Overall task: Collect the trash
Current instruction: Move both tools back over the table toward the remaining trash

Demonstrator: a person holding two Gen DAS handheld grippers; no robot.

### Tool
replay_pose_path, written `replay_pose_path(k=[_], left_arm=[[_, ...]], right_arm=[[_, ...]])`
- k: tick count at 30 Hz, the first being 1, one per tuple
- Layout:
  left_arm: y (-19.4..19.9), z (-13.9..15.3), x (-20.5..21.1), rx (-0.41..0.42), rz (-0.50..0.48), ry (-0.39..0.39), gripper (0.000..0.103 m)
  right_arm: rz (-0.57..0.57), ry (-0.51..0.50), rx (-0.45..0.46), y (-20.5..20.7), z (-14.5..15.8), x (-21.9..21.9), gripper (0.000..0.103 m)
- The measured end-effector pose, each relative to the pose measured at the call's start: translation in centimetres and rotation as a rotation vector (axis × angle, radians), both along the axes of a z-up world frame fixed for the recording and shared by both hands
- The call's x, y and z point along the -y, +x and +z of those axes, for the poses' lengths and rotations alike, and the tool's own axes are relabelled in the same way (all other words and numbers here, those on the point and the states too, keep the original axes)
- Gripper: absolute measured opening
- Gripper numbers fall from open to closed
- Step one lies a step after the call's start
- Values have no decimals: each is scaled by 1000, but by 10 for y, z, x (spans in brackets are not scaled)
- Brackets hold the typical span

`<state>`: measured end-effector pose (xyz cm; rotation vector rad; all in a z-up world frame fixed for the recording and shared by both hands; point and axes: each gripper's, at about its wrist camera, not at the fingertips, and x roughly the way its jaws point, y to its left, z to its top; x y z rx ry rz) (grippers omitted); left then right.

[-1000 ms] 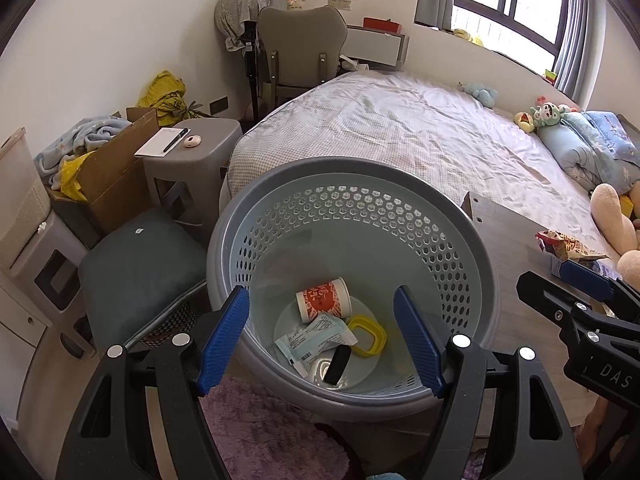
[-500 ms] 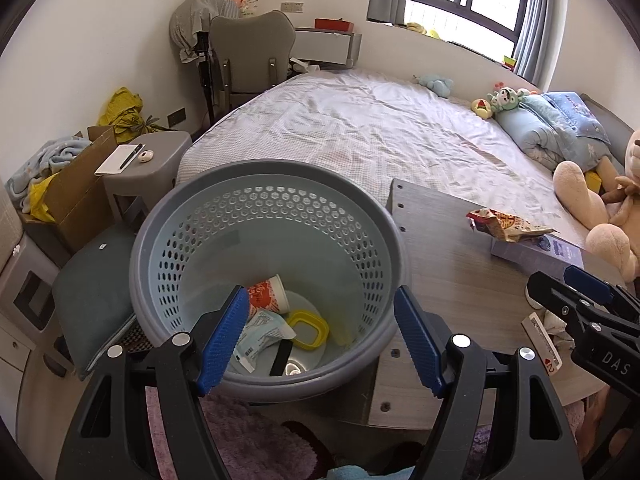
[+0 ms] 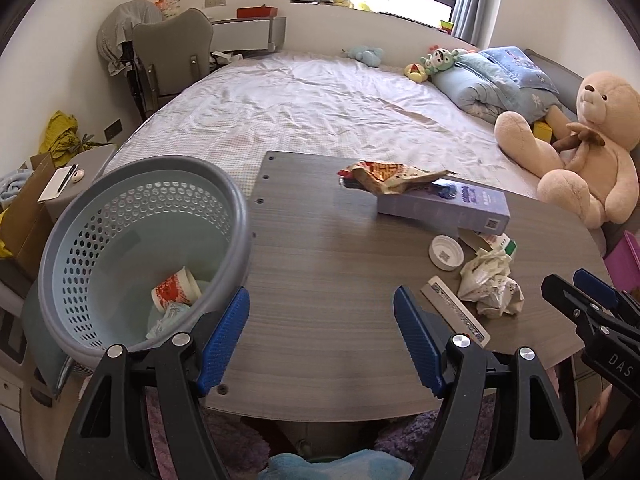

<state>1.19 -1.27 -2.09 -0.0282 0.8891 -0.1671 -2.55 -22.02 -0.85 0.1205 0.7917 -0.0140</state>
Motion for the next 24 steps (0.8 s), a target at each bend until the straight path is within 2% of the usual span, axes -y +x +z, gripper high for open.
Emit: replay_pose_path(k=[6,16,24], left_arm=[[-3,-10,43,-48,-75,14,72],[-12,-35,100,-128,-185,51,72],[-6,-57,128,-181,-215,86,72]], right_arm=[[-56,24,11,-18,-5,36,81],[-84,98,27,-33,-13,67,81],[-84,147,24,-32,-22,77,81]])
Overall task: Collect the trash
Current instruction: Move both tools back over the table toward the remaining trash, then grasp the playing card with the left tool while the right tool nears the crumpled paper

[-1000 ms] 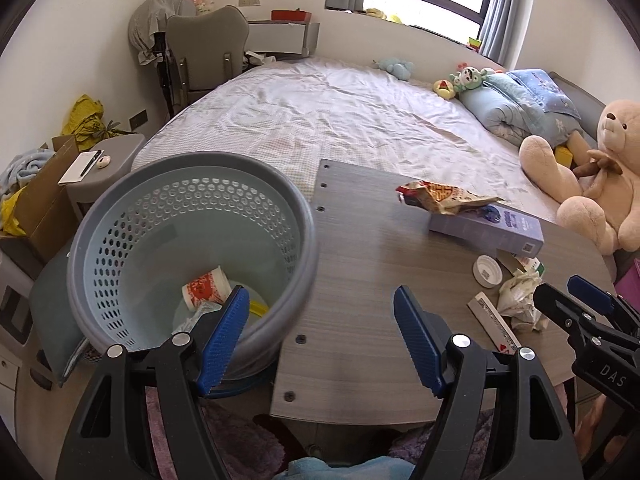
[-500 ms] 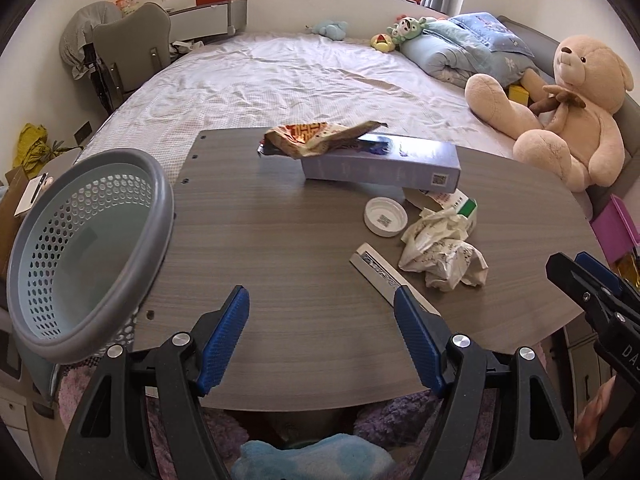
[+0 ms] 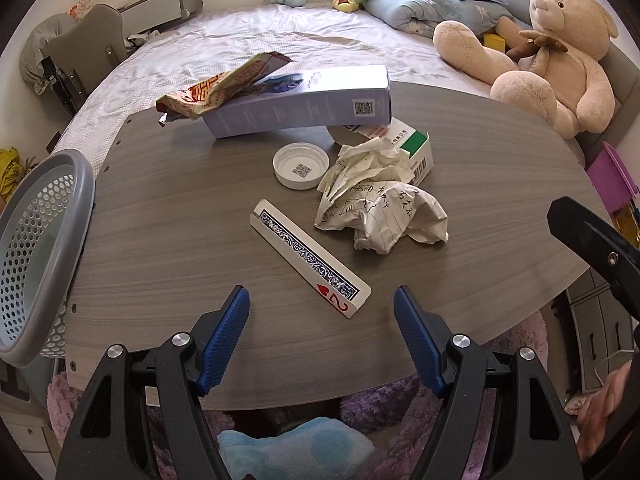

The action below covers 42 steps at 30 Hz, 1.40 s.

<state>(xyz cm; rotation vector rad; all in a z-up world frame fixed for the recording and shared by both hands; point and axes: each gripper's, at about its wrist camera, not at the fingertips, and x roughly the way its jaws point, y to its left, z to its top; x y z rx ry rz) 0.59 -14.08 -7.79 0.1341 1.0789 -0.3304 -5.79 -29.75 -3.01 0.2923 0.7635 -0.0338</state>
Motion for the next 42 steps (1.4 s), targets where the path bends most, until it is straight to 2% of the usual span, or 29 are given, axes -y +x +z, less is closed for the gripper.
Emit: replay_pose_path(k=[14,32,37,42], left_arm=[[13,-11,12,11,18,53,72],[17,-8,-61,16,171,47,72],[21,-3,-61,32,157,23,72],[33,-8,-51,49,153,46,71]], right_arm=[[-1,22,-19,5,-7,3,81],[16,-3,-10,6,0,-12,81],[22,-4,-15,8,-2,-16,81],[26,-4,-25,9,-5,-18,81]])
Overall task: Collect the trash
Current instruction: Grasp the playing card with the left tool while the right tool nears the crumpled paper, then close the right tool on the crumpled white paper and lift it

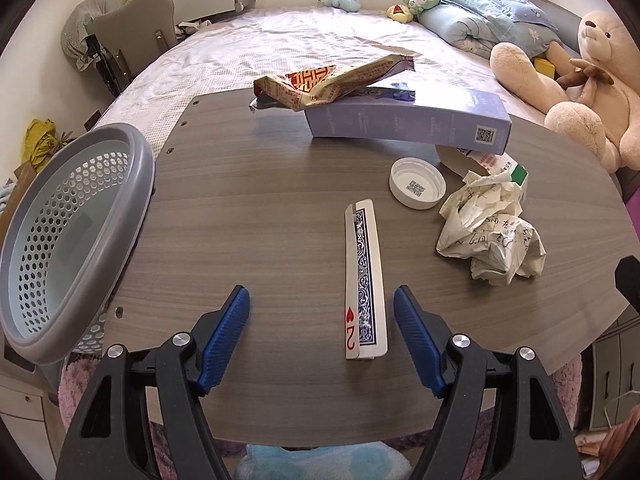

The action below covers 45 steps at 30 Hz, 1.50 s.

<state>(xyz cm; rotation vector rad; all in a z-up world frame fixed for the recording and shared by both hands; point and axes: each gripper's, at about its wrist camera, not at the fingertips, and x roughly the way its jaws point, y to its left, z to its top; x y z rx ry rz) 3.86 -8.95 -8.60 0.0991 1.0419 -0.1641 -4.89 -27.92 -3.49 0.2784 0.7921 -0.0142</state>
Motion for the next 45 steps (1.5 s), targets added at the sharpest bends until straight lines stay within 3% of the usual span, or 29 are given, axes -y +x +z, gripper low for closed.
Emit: replay_pose_path(k=[5,9,11,16,21,34,45], left_arm=[[6,-1,10,28,-20,37,70],[6,-3,12,27,-41,27,60],[5,-2,12,24,-56,10,52],[2,0,12,15,-89,-25,16],[-1,6,3,24,-77,-51,15],[-13,42,-49,141,26,-53,15],[-6,42,-80,135,82,-81,16]], right_arm=[[-8,1,-6,2,-2,3,81],[-9,3,-16,6,-4,4,81],[-8,3,-18,7,-5,3,81],[-4,-2,-23,9,-5,-1,81],[7,-10,-28,11,-4,-8,81],[106,-64,-55,38,-13,-52,81],[128,-157,-125,72,-32,-73,84]])
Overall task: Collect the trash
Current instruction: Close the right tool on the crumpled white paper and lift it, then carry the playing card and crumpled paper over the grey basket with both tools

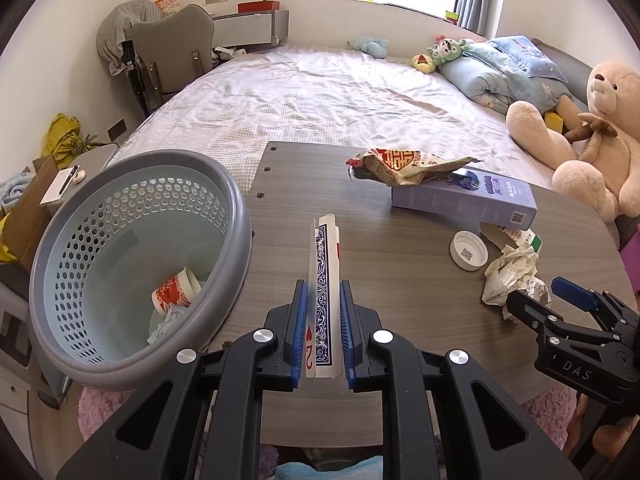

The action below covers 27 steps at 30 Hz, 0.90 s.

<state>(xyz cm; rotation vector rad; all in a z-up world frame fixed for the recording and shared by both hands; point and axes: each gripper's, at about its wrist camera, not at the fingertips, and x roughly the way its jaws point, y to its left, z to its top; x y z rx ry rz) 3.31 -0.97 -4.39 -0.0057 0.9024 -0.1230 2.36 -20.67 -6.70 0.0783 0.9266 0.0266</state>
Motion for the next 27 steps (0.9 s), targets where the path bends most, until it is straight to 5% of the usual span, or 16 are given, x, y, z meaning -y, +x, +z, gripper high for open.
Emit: replay_pose_path(k=[5,11,27], left_arm=[[3,-1,-3,-6,8,-9,16],[3,-2,-4,-9,7,-14,16],[-21,20,-7,41,1,-35,16]], right_arm=[[7,-29,-10,4,-7,-3,82],[19,-33,-18,3,-9,-5,64],[39,45,44,-39,19,-10,60]])
